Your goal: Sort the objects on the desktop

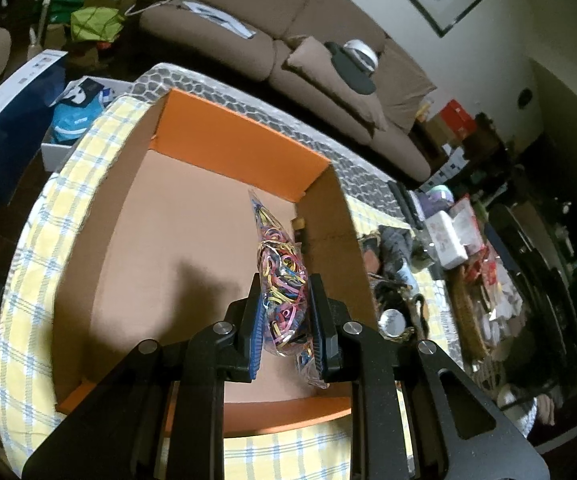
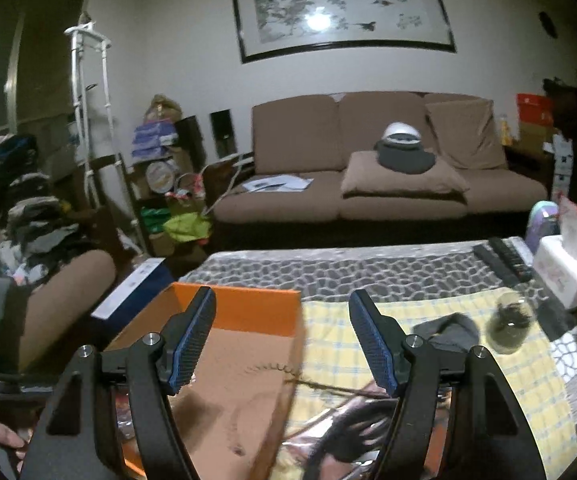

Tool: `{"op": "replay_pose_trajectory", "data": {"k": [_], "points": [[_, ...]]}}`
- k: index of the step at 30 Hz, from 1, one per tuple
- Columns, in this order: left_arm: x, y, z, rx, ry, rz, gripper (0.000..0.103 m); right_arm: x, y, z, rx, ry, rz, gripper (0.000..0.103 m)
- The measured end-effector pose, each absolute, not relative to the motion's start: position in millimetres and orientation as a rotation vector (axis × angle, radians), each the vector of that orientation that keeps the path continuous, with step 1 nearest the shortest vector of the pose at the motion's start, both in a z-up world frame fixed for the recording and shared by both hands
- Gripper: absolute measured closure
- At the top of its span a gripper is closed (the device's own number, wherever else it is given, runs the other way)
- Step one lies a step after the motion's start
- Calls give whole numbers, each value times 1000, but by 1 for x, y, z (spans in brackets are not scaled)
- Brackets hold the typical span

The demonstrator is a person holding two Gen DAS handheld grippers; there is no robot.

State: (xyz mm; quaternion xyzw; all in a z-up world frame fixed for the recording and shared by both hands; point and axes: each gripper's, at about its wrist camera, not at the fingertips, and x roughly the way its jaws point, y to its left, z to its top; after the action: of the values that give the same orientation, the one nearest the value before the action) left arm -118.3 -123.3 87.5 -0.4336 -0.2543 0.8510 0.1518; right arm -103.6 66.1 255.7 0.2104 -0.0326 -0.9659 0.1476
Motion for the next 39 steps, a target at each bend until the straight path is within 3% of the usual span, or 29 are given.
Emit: {"op": "replay_pose_trajectory", "data": {"k": [8,10,12,17,27,39], "points": [[-128,-123,65,-1411,-670,2437,85,-113,51,246,691,-6,-2754,31],[-129,-120,61,-1443,-649,2443,80,-116,61,242,731,-18,-2773,30],[-129,-119,61,-1449,-653,2454,65,-123,71,238,786,-48,-2793,29],[-126,-120,69,-1402,-696,2482,47,-135,99,222,907,-167,-2817,28],[-150,-86,67,-1349,-722,2447,47,-156,110,185,1138,-196,-2763,28],[-183,-53,35,-1577,-608,2388,49,-168,113,150,1333,-163,-2662,28]]}}
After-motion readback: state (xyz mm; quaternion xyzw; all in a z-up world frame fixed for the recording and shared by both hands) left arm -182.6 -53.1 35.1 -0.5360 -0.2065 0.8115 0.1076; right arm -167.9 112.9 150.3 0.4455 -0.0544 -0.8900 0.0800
